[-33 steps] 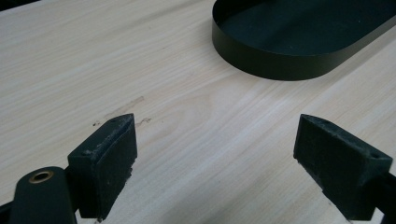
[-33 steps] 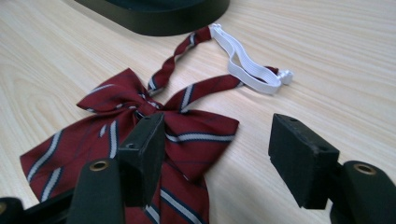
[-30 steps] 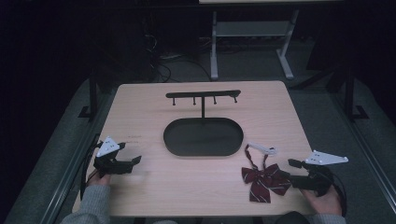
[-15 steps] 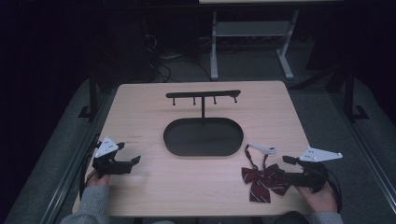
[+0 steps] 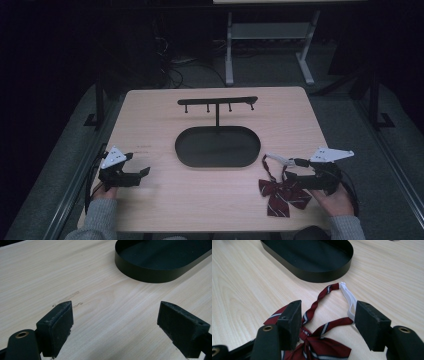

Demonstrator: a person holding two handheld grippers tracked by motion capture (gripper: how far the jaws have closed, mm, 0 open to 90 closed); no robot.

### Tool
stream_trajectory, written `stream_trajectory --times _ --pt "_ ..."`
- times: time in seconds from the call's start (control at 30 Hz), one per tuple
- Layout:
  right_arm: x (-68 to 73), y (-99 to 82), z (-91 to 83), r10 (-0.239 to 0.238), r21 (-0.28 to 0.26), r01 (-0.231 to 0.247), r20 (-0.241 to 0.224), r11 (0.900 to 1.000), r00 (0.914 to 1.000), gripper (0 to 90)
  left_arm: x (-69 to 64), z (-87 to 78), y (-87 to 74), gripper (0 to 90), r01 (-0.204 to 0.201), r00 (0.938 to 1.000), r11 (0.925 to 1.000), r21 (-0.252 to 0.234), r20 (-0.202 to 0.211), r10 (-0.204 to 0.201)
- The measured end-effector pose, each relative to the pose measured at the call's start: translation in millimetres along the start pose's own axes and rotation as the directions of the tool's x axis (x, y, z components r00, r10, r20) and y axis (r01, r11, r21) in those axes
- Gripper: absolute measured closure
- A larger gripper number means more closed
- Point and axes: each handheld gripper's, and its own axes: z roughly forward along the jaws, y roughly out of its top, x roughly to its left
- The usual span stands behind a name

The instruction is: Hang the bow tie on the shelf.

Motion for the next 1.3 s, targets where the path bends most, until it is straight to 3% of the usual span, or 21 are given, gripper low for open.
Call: stream_trajectory --times 0.7,0.83,1.1,1.3 --pt "-21.6 40.1 24.8 -0.072 0.078 0.073 -0.011 0.9943 0.9973 41.7 0.8 0.0 0.0 13.0 0.006 1.0000 1.0000 0.002 -0.002 -0.006" --pt "-28.8 44.7 33.4 -0.067 0.080 0.068 -0.012 0.9945 0.9977 43.9 1.0 -0.1 0.0 13.0 0.005 1.0000 1.0000 0.000 -0.002 -0.005" --pt "-41.7 41.3 54.7 -0.028 0.140 0.032 -0.031 0.9896 0.9991 47.9 1.0 0.6 -0.1 13.0 0.009 1.0000 1.0000 0.000 0.001 -0.009" --pt "-45.4 38.9 69.7 -0.031 0.177 0.038 -0.042 0.9835 0.9986 51.8 0.9 0.9 -0.1 13.0 0.008 1.0000 1.0000 0.000 0.002 -0.008"
